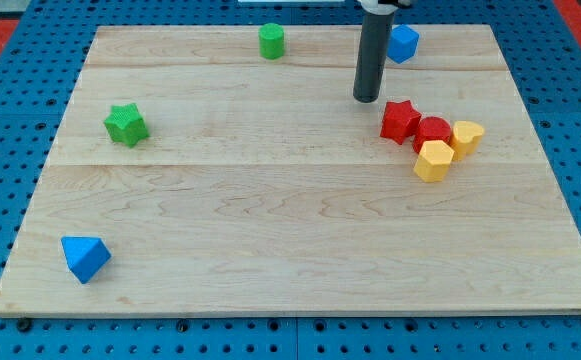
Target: Push the blue cube to the bottom right of the green circle
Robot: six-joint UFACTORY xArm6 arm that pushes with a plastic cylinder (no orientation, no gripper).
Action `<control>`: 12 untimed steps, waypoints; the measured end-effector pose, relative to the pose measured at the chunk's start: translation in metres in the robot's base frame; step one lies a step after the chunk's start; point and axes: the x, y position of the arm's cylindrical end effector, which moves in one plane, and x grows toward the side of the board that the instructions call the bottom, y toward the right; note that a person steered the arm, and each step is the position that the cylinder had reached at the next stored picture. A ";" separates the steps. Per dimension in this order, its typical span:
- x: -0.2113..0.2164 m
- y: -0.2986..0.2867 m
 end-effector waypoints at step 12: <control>-0.092 0.125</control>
